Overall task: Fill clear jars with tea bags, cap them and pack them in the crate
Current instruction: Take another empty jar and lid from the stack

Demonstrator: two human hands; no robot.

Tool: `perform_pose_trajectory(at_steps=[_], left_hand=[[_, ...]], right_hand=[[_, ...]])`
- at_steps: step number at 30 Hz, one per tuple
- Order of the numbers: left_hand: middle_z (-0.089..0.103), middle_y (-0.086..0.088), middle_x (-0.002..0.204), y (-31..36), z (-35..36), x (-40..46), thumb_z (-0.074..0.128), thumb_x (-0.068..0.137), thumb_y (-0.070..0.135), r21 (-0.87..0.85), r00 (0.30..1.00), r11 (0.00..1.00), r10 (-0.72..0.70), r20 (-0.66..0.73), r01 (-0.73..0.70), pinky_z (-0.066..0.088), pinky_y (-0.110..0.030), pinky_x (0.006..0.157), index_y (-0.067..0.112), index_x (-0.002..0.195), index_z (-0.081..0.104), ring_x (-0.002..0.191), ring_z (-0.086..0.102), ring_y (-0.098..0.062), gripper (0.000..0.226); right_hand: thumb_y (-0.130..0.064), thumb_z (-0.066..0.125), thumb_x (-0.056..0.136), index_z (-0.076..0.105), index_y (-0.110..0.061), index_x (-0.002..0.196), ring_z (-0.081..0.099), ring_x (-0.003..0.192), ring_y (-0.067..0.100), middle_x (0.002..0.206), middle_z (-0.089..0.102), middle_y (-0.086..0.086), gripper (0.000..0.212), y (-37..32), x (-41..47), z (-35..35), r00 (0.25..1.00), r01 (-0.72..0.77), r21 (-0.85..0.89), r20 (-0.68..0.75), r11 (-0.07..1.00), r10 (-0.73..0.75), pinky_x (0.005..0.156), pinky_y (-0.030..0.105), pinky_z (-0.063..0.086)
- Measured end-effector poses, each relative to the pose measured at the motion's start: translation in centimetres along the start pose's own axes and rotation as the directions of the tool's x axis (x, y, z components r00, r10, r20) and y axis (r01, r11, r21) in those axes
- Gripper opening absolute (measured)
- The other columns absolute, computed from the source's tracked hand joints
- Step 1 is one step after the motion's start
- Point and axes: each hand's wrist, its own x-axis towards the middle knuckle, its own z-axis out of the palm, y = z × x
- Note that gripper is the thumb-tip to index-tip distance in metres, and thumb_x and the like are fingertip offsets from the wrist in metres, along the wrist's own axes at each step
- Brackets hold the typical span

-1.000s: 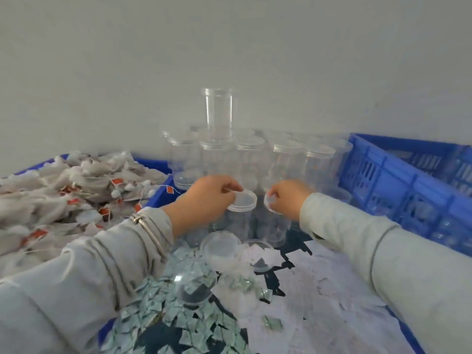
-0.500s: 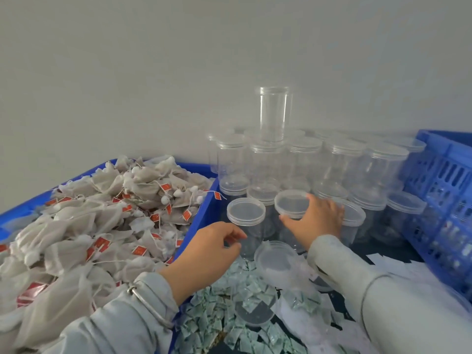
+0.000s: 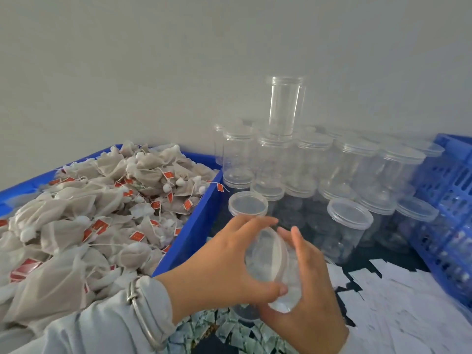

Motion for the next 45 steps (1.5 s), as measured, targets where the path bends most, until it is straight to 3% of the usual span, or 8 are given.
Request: perform_pose_trajectory(at_steps=[5, 10, 17, 23, 30, 33, 38, 45], left_hand=[[0.033, 0.036, 0.123, 0.7, 0.8, -0.3, 0.067, 0.060, 0.063, 0.109, 0.991, 0.990, 0.078, 0.111, -0.090, 0.046, -0.024, 0.093, 0.058, 0.125, 0.021, 0.114, 0.046, 0.005, 0.080], [0.049, 0.027, 0.118, 0.8, 1.5, 0.1, 0.067, 0.056, 0.072, -0.089, 0.989, 0.985, -0.148, 0.007, 0.148, 0.053, -0.029, 0.085, 0.052, 0.119, 0.037, 0.101, 0.058, 0.003, 0.072], [0.058, 0.012, 0.111, 1.0, 1.8, 0.9, 0.056, 0.059, 0.078, -0.278, 0.863, 0.817, -0.475, 0.171, 0.504, 0.055, -0.030, 0.080, 0.030, 0.119, 0.047, 0.092, 0.062, -0.003, 0.077], [0.065, -0.014, 0.112, 1.0, 2.2, 1.0, 0.060, 0.068, 0.071, -0.520, 0.675, 0.433, -0.523, 0.520, 0.736, 0.056, -0.031, 0.061, 0.017, 0.124, 0.048, 0.084, 0.071, -0.033, 0.078], [0.070, -0.005, 0.073, 0.7, 1.6, 1.1, 0.037, 0.051, 0.086, -0.298, 0.627, 0.564, -0.583, 0.517, 0.770, 0.042, -0.022, 0.046, 0.012, 0.098, 0.057, 0.056, 0.060, -0.018, 0.090], [0.063, -0.019, 0.086, 0.0, 0.9, 1.2, 0.026, 0.075, 0.079, -0.336, 0.574, 0.470, -0.587, 0.571, 0.816, 0.036, -0.021, 0.047, 0.004, 0.094, 0.055, 0.051, 0.051, -0.016, 0.082], [0.056, -0.017, 0.105, -0.8, 0.5, 1.8, 0.050, 0.080, 0.065, -0.621, 0.652, 0.330, -0.641, 0.406, 0.711, 0.046, -0.025, 0.052, 0.005, 0.122, 0.047, 0.062, 0.056, -0.018, 0.074], [0.071, -0.010, 0.104, -1.5, 0.6, 1.9, 0.070, 0.079, 0.001, -0.723, 0.764, 0.416, -0.598, 0.240, 0.552, 0.058, -0.022, 0.070, 0.005, 0.110, 0.058, 0.089, 0.071, -0.019, 0.034]], right_hand=[[-0.075, 0.062, 0.059, 0.013, -0.070, 0.129, 0.029, 0.126, -0.017, 0.137, 0.028, -0.041, 0.085, 1.9, -3.6, -0.5, 0.923, -0.350, 0.153, 0.225, 0.924, 0.312, 0.104, 0.006, 0.026], [-0.051, 0.070, 0.071, 0.042, -0.015, 0.131, 0.052, 0.115, 0.024, 0.129, 0.051, 0.001, 0.075, 2.2, -3.9, 0.0, 0.981, -0.094, -0.170, -0.184, 0.981, 0.062, 0.095, 0.042, 0.044], [-0.034, 0.063, 0.073, 0.047, -0.016, 0.124, 0.046, 0.121, 0.029, 0.131, 0.050, 0.007, 0.057, 3.5, -4.1, -0.6, 0.973, -0.013, -0.457, -0.210, 0.890, -0.094, 0.106, 0.050, 0.028], [-0.019, 0.059, 0.075, 0.047, -0.020, 0.122, 0.034, 0.130, 0.027, 0.134, 0.044, 0.006, 0.048, 3.9, -4.5, -1.0, 0.967, -0.009, -0.521, -0.222, 0.853, -0.126, 0.110, 0.055, 0.019], [-0.014, 0.058, 0.076, 0.045, -0.018, 0.121, 0.030, 0.133, 0.027, 0.134, 0.042, 0.006, 0.047, 3.4, -4.4, -1.0, 0.967, -0.033, -0.466, -0.238, 0.884, -0.090, 0.112, 0.054, 0.014], [-0.005, 0.080, 0.064, 0.041, -0.016, 0.126, 0.029, 0.133, 0.029, 0.137, 0.043, 0.010, 0.074, 4.4, -4.2, -2.3, 0.911, -0.311, -0.360, -0.375, 0.880, 0.168, 0.113, 0.045, 0.012], [0.001, 0.088, 0.052, 0.041, -0.007, 0.134, 0.032, 0.132, 0.036, 0.140, 0.044, 0.018, 0.095, 6.6, -4.0, -4.0, 0.733, -0.614, -0.128, -0.458, 0.779, 0.503, 0.110, 0.036, 0.015], [-0.004, 0.089, 0.052, 0.039, -0.008, 0.137, 0.028, 0.127, 0.022, 0.139, 0.043, 0.015, 0.099, 5.7, -4.7, -2.0, 0.773, -0.567, -0.049, -0.378, 0.822, 0.510, 0.104, 0.052, 0.028]])
